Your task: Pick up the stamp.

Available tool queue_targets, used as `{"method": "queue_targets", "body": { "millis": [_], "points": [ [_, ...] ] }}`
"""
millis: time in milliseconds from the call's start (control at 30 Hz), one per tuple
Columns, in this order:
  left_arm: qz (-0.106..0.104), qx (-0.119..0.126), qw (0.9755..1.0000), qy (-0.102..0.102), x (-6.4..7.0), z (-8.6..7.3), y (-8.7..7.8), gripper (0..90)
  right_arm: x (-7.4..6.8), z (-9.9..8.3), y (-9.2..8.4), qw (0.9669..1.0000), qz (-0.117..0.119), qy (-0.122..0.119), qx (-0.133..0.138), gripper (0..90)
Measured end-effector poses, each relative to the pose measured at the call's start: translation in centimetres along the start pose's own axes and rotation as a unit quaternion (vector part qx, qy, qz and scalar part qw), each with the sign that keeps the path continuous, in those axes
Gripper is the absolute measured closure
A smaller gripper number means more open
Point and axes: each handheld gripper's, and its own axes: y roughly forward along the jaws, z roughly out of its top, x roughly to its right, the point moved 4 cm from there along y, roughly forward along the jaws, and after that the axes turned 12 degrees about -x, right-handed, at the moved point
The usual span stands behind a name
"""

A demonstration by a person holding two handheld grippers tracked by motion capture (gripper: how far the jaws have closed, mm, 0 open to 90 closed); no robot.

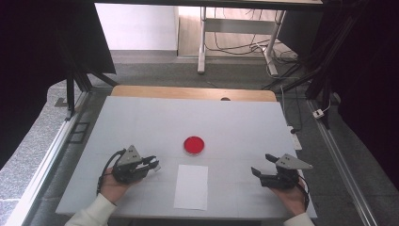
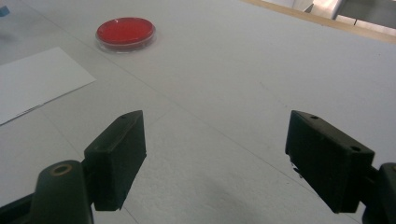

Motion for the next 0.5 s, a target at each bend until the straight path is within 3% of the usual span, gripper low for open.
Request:
{"method": "queue_targets", "body": {
  "millis": [500],
  "points": [
    [-0.013, 0.033, 0.9993, -0.013, -0.1, 1.2, -1.0, 75.1, -0.5, -0.4, -0.1, 0.9999, -0.001, -0.007, -0.010, 20.0]
  ]
}}
